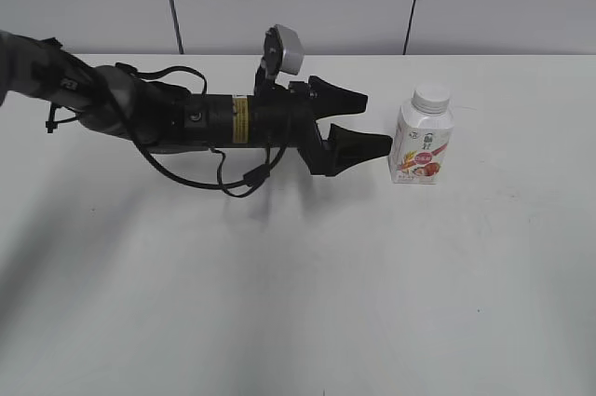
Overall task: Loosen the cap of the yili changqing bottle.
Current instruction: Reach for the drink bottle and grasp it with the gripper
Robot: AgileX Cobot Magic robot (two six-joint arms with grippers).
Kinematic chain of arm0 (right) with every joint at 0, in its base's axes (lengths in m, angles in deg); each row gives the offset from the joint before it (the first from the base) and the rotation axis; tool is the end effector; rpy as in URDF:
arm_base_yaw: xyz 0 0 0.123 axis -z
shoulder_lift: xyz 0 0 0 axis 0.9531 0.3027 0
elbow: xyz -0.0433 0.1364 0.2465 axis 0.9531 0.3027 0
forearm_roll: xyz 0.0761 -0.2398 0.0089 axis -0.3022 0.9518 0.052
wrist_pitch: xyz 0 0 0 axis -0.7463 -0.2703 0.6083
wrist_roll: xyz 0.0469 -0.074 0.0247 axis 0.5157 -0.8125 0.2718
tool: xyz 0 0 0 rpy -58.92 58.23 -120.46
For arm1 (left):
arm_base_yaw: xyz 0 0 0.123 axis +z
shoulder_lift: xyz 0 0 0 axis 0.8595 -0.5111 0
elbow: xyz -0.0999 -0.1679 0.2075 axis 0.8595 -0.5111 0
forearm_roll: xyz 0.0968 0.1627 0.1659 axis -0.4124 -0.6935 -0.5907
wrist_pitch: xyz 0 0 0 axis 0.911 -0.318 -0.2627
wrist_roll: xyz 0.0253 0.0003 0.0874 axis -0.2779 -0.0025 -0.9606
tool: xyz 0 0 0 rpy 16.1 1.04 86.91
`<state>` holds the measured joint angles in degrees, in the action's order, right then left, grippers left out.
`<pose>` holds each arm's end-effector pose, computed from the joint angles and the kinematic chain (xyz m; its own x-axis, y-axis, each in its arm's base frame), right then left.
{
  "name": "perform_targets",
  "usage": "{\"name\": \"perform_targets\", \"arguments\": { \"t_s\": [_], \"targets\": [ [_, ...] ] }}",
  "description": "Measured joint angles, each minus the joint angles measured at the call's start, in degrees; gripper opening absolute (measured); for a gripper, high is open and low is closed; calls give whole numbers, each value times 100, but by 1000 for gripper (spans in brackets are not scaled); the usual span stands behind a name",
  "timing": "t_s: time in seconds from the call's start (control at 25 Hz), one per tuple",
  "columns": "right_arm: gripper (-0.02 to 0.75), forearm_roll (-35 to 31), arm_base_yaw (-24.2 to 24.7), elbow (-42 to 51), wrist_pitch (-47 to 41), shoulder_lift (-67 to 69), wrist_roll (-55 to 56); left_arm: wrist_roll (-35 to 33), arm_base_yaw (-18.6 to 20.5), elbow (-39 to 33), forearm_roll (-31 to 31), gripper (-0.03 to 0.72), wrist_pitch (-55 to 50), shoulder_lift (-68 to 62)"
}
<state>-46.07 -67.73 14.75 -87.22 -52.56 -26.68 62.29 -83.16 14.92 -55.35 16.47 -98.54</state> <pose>-0.0090 0.0128 0.2776 -0.4564 -0.1624 -0.8748 -0.1304 0.9848 -0.1148 0.3925 -0.2595 0.1004 -0.1132 0.1567 -0.9811 0.9894 0.1086 -0.0968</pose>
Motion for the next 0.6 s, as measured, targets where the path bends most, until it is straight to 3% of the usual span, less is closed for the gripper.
{"name": "perform_targets", "arguments": {
  "t_s": [0.2, 0.44, 0.6],
  "targets": [
    [522, 0, 0, 0, 5, 0, 0, 183, -124, 220, -19, 636, -143, -154],
    [522, 0, 0, 0, 5, 0, 0, 222, -131, 285, -50, 551, -401, -163],
    [522, 0, 0, 0, 5, 0, 0, 239, -148, 459, -146, 564, -600, -186]
  ]
}}
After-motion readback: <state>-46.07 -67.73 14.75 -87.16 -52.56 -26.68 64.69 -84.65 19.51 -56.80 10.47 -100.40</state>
